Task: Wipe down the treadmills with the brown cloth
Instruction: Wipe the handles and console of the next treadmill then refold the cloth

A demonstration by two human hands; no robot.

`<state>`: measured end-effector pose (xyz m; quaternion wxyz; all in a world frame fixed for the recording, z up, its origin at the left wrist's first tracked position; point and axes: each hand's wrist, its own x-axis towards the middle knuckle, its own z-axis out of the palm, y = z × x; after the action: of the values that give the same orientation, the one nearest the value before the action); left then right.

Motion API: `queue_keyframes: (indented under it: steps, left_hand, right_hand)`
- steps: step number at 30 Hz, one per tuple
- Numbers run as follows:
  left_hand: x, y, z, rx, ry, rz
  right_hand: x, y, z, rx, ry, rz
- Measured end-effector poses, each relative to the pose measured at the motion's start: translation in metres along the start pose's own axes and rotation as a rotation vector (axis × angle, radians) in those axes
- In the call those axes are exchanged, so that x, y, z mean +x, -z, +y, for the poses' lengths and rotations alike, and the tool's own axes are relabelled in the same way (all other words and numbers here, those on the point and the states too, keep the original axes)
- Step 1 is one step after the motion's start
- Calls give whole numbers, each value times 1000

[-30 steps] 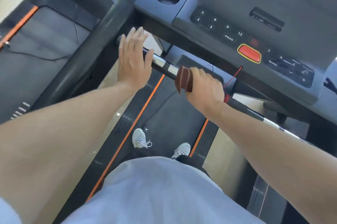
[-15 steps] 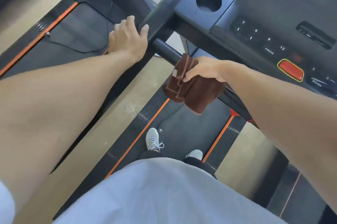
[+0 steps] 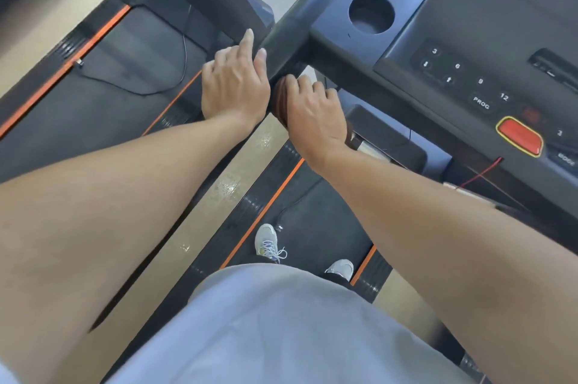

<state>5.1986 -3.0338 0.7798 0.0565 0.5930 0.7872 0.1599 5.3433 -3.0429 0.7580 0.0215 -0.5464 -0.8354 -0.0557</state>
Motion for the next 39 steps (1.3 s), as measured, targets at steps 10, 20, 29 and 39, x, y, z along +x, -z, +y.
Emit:
queue_keyframes:
  steps: [10, 20, 29, 39]
  left_hand:
    - [-14, 2, -6, 70, -349, -2]
    - [-89, -23, 107, -248, -323, -271]
    - [-150, -18, 168, -310, -110, -212]
    - [-244, -10, 227, -1144, 524, -655]
  right_hand:
    - [-41, 14, 37, 163, -102, -154]
    - [-189, 15, 115, 190, -221, 145]
    - [-249, 54, 120, 851, -432, 136]
    - [-330, 42, 159, 628, -25, 313]
